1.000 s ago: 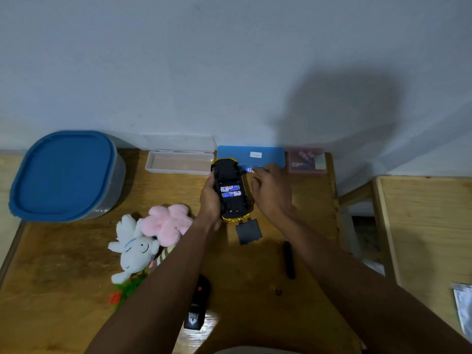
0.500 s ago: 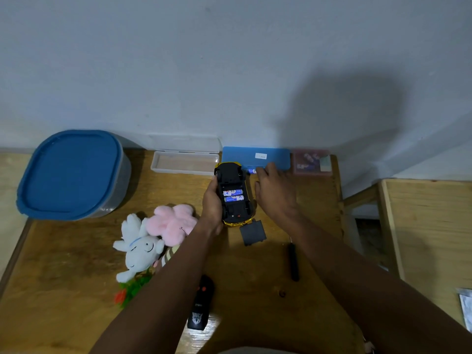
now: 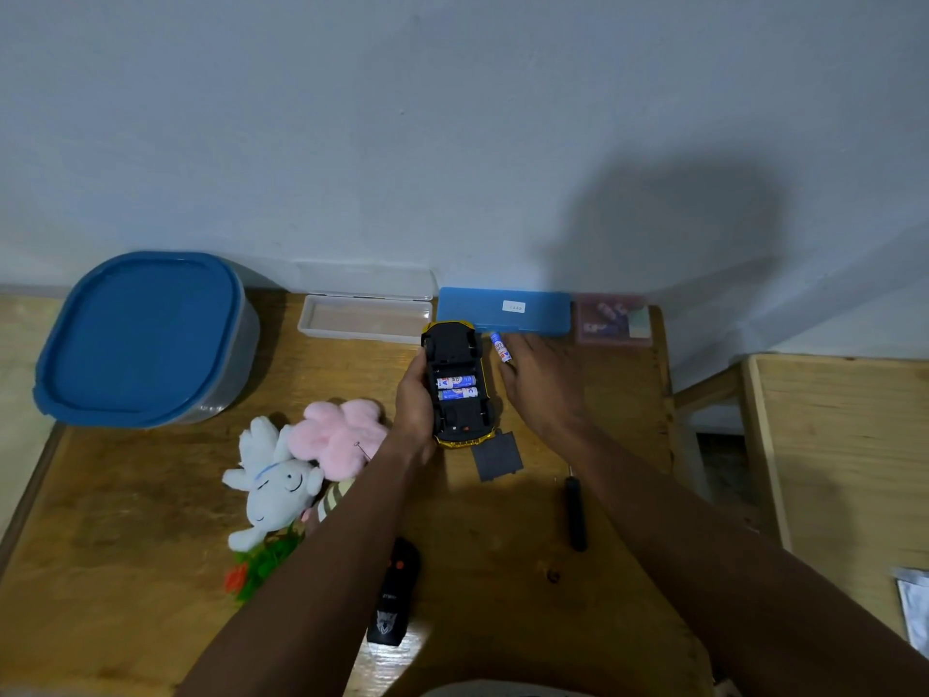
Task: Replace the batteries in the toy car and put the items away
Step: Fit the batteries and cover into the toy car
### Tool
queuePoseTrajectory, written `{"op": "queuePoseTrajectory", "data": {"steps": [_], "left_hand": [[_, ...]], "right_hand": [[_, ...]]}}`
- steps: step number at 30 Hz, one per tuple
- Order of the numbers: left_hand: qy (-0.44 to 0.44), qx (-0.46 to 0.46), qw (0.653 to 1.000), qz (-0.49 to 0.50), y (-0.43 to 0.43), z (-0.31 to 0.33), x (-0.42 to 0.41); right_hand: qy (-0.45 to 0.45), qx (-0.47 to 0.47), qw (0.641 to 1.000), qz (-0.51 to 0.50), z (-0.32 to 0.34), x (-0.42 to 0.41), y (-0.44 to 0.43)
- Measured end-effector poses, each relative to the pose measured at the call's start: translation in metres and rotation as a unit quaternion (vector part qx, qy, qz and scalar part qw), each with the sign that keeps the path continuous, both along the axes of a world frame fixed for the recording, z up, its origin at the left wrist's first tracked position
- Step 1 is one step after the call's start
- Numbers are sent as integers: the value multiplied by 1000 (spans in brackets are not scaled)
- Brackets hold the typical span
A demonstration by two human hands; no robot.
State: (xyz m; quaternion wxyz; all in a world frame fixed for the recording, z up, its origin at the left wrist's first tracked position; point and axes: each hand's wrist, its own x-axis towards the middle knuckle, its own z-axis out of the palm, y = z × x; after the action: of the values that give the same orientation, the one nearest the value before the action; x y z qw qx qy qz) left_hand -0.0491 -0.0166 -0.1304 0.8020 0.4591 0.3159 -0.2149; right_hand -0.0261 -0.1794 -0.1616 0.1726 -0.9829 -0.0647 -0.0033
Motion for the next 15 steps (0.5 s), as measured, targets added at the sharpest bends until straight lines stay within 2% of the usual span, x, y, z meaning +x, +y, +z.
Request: {"op": "queuePoseTrajectory", "data": {"steps": [4, 8, 12, 15], "left_hand": [[-3, -12, 1000, -9, 0, 3, 0], [-16, -27, 999, -13, 2, 3, -3], [-26, -34, 999, -16, 7, 1, -4], [-27, -38, 999, -15, 7, 1, -5]], "right_hand": [[20, 24, 999, -24, -2, 5, 0], [44, 132, 988, -67, 3, -3, 2], [56, 278, 947, -153, 23, -22, 7], [60, 391, 897, -196, 44, -36, 12]]}}
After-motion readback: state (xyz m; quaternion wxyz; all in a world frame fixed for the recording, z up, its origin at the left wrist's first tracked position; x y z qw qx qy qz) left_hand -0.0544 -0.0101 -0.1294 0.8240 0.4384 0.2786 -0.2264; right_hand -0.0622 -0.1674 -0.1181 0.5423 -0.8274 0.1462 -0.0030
